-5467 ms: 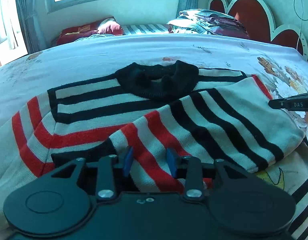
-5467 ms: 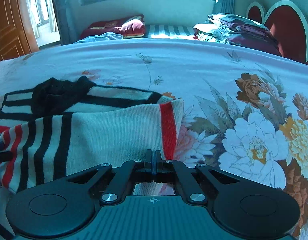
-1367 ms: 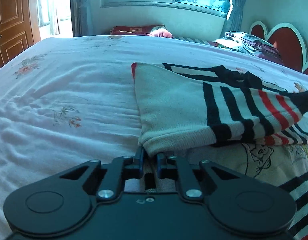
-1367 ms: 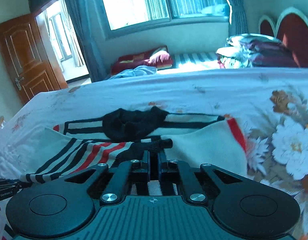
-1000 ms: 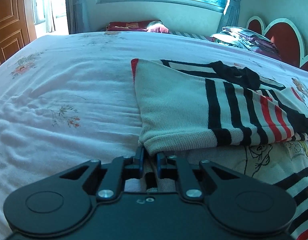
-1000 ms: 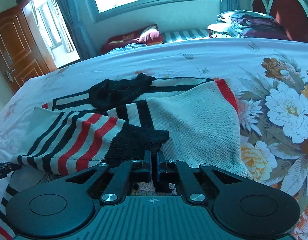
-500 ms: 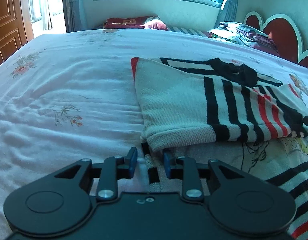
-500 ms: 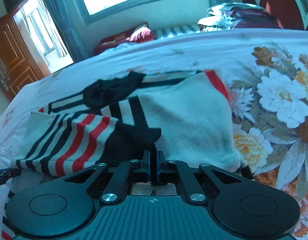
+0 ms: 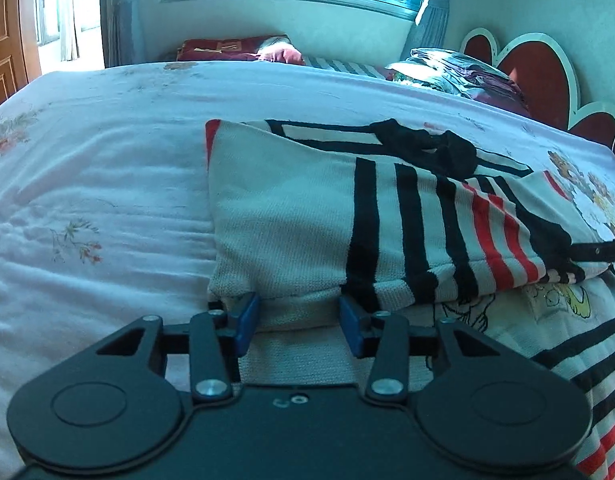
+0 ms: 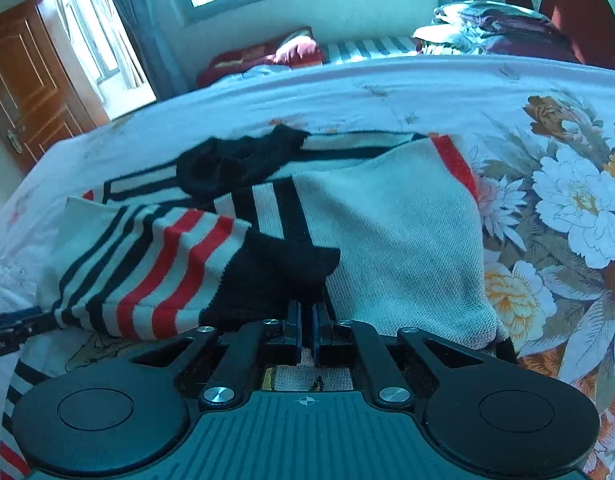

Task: Fold small clothes
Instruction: 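Open the left tool and release the folded sleeve onto the sweater, then move both tools to the sweater's black hem with fingers open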

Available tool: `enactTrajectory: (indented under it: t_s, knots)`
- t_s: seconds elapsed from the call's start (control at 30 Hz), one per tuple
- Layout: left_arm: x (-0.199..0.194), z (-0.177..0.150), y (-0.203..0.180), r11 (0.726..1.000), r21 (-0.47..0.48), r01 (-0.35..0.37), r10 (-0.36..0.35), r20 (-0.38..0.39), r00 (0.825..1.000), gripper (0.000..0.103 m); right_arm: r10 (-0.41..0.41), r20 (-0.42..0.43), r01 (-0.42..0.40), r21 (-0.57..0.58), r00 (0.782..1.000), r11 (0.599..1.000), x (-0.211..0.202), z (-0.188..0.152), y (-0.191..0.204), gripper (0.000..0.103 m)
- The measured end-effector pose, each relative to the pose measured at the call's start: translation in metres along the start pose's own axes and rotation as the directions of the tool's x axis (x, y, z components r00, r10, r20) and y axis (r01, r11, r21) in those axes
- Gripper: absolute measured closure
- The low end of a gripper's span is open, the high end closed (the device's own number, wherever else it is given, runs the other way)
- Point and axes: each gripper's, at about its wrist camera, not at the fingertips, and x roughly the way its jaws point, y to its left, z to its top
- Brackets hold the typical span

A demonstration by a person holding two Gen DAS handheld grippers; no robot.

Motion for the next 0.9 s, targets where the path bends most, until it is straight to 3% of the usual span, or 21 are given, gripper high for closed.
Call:
enactTrajectory:
  t_s: [0.13,0.2,0.27,0.3,0.33,0.37,0.43,0.47,0.6,0.7,0.73,0.8,0.9]
  knots:
    - [-0.004,-0.002,0.000,1.000,-0.002,0.003,-0.003,0.027,1.000,0.060,0.033,-0.029,-0.032,0.061,0.999,0.998,0.010,0.002,-0.009,0.091]
    - [-0.005,-0.003,0.001,1.000,-0.010,0.005,-0.005,0.036,0.999,0.060,0.051,-0.029,-0.049,0.080,0.998,0.996,0.014,0.000,-0.010,0.082]
    - [-0.006,-0.003,0.001,1.000,-0.009,0.005,-0.004,0.043,0.999,0.059,0.074,-0.017,-0.073,0.088,0.997,0.993,0.013,0.000,-0.008,0.064]
    - [-0.006,-0.003,0.000,1.000,-0.004,0.005,-0.005,0.042,0.999,0.058,0.081,-0.011,-0.079,0.089,0.997,0.993,0.012,-0.001,-0.007,0.063]
    - [-0.005,-0.004,-0.001,1.000,0.005,0.001,-0.001,0.037,0.999,0.058,0.077,-0.013,-0.076,0.084,0.997,0.994,0.012,-0.002,-0.005,0.063]
    - [-0.004,-0.004,-0.003,1.000,0.016,-0.006,0.006,0.030,1.000,0.060,0.072,-0.015,-0.070,0.076,0.997,0.995,0.014,-0.003,-0.003,0.069]
    - [-0.005,-0.003,-0.005,0.999,0.031,-0.032,0.031,0.039,0.999,0.069,0.061,-0.028,-0.059,0.069,0.998,0.996,0.014,-0.003,-0.002,0.092]
    - [-0.009,-0.003,-0.004,0.999,0.027,-0.036,0.035,0.051,0.998,0.077,0.069,-0.021,-0.067,0.069,0.997,0.995,0.010,-0.003,-0.002,0.093]
    - [0.001,-0.006,0.000,0.998,0.049,-0.042,0.042,0.014,0.999,0.078,0.029,-0.040,-0.029,0.000,0.999,1.000,0.006,-0.011,0.007,0.093]
    - [-0.001,0.003,0.000,0.997,0.071,-0.030,0.031,-0.011,0.999,0.079,0.006,-0.025,-0.005,0.017,1.000,1.000,0.007,-0.004,0.008,0.093]
    - [-0.004,0.008,0.002,0.998,0.069,-0.014,0.014,0.000,1.000,0.079,-0.009,0.020,0.008,0.023,1.000,1.000,0.001,0.001,0.008,0.090]
    - [-0.007,0.022,0.005,0.996,0.091,-0.013,0.008,0.058,0.998,0.060,-0.014,0.075,0.012,0.027,0.997,1.000,-0.005,0.015,0.007,0.089]
    - [0.012,0.056,0.011,0.993,0.121,-0.017,0.007,0.085,0.996,0.055,-0.029,0.072,0.028,0.021,0.997,0.999,0.005,0.034,0.007,0.089]
